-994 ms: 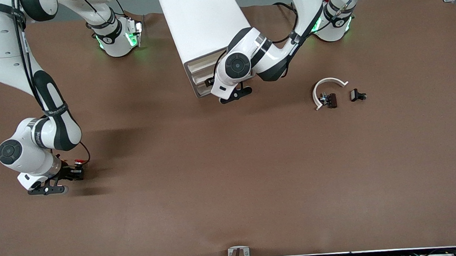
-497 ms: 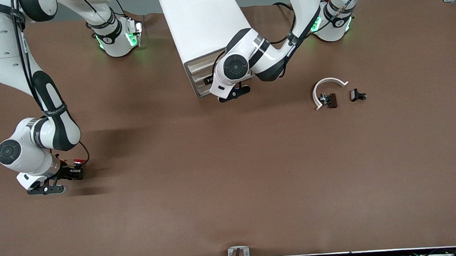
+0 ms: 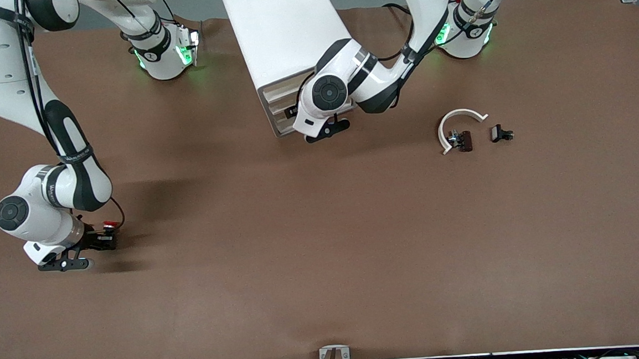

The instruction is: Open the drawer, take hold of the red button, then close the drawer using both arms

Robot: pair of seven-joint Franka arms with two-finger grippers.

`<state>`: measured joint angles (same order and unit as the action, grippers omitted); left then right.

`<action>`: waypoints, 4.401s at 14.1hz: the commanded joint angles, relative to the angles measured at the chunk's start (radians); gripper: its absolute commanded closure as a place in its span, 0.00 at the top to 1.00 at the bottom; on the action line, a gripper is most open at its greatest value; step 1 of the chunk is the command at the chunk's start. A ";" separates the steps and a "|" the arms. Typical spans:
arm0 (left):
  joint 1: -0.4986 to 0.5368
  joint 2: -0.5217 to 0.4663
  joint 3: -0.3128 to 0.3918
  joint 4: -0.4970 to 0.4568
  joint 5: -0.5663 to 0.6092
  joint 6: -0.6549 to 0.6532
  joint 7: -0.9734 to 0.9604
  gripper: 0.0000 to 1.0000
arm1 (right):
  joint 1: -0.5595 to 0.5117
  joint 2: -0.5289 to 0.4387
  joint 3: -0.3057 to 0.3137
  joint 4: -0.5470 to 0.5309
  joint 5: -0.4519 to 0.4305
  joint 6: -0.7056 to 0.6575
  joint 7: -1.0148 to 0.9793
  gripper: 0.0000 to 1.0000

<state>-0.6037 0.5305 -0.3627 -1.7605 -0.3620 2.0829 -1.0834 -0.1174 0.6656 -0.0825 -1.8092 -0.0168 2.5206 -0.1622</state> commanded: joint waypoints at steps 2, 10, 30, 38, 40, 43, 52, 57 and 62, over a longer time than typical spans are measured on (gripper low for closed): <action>-0.001 -0.015 -0.027 -0.005 -0.020 0.003 -0.081 1.00 | -0.027 -0.004 0.021 -0.009 -0.014 -0.006 0.004 0.45; 0.030 -0.011 -0.001 0.010 -0.006 0.000 -0.070 1.00 | -0.015 -0.014 0.024 0.008 -0.008 -0.019 -0.005 1.00; 0.583 -0.273 0.008 0.049 0.207 -0.266 0.512 1.00 | -0.002 -0.363 0.029 0.641 -0.006 -1.229 0.006 1.00; 0.731 -0.386 0.017 0.052 0.206 -0.435 0.713 1.00 | -0.079 -0.463 0.024 0.643 0.135 -1.326 0.055 1.00; 0.701 -0.428 0.092 0.053 0.196 -0.472 0.778 1.00 | -0.035 -0.488 0.026 0.643 0.112 -1.312 0.066 1.00; 0.610 -0.500 0.250 0.052 0.190 -0.567 0.824 1.00 | -0.028 -0.535 0.026 0.595 0.107 -1.316 0.112 1.00; 0.556 -0.662 0.432 0.023 0.279 -0.681 0.990 1.00 | 0.116 -0.652 -0.097 0.501 0.087 -1.312 0.096 1.00; 0.584 -0.766 0.423 -0.106 0.344 -0.603 1.031 1.00 | 0.145 -0.687 -0.086 0.429 0.035 -1.229 0.038 1.00; 0.717 -0.834 0.301 -0.217 0.339 -0.457 1.096 1.00 | 0.145 -0.687 -0.085 0.424 0.032 -1.201 0.003 1.00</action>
<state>0.0911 -0.2735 -0.0235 -1.9363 -0.0355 1.5673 0.0025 0.0239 0.0069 -0.1667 -1.3562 0.0311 1.3037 -0.1339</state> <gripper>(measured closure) 0.000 0.000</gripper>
